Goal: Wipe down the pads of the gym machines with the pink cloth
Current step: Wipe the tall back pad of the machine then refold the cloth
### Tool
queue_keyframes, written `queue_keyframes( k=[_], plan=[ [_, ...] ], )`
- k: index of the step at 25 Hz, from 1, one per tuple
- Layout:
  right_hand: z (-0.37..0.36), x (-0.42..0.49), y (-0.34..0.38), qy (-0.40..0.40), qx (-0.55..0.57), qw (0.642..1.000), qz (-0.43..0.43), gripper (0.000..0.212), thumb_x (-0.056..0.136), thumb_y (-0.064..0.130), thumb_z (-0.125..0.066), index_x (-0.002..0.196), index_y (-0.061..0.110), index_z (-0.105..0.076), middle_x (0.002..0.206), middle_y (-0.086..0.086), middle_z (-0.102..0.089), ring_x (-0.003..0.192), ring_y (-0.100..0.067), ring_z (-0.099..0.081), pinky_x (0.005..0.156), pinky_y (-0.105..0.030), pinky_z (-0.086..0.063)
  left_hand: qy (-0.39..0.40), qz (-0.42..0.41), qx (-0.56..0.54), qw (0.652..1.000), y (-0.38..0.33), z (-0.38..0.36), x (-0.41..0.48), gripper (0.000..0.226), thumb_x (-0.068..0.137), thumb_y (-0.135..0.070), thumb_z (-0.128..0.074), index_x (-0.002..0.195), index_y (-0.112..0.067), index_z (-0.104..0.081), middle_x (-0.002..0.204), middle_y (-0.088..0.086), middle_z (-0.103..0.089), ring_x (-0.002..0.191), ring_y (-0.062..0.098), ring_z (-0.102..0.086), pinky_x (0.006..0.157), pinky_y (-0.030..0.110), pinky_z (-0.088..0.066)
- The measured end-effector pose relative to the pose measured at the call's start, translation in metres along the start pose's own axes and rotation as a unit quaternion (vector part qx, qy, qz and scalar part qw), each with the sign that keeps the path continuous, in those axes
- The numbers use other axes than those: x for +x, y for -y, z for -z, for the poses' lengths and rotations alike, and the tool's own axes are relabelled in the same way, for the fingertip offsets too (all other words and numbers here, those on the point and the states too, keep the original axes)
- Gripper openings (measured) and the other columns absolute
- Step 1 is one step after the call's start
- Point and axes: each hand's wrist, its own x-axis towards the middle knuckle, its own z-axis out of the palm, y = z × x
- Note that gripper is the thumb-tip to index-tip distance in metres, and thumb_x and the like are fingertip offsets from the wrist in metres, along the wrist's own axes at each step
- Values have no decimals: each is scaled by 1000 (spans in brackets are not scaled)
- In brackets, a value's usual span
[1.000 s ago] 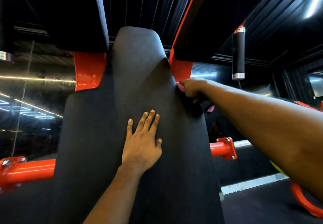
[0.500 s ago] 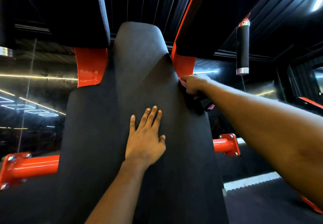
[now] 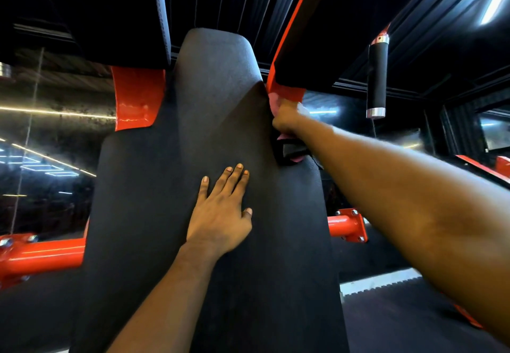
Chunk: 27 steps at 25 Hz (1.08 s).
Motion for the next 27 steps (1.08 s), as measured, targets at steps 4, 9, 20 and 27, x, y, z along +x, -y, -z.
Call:
queue_keyframes(
  k=[4,9,20,27],
  plan=[
    [1,-16,-23,18,-87,996,17,36,88,16,-56,123,22,-56,118,-17,-63,109,-40,-62,88,-41,-53,29,0,-12,999,-1,6,0,75,100,-44,-40,159,-28,3,165,-13,15,151,6,16,124,46,8],
    [6,-50,-28,18,-130,991,36,55,84,14,-59,136,26,-46,130,-5,-53,117,-40,-59,93,-45,-52,122,18,-97,988,-4,37,-13,72,101,-35,-46,160,-25,-5,166,-12,6,152,6,7,124,43,4],
    [-5,-195,-11,61,512,843,-154,40,73,-12,-50,103,12,-59,90,-2,-59,84,-19,-56,69,-31,-47,57,199,-285,936,-8,102,-60,58,90,-71,-24,130,-38,-50,118,0,-63,117,25,-55,102,48,-44],
    [-27,-224,57,122,748,649,-75,36,74,-4,-49,106,7,-63,100,-15,-62,90,-24,-62,84,-36,-53,76,216,-481,846,-10,87,-87,92,74,-95,-31,150,-43,-35,147,-4,-51,132,16,-50,116,41,-36]
  ],
)
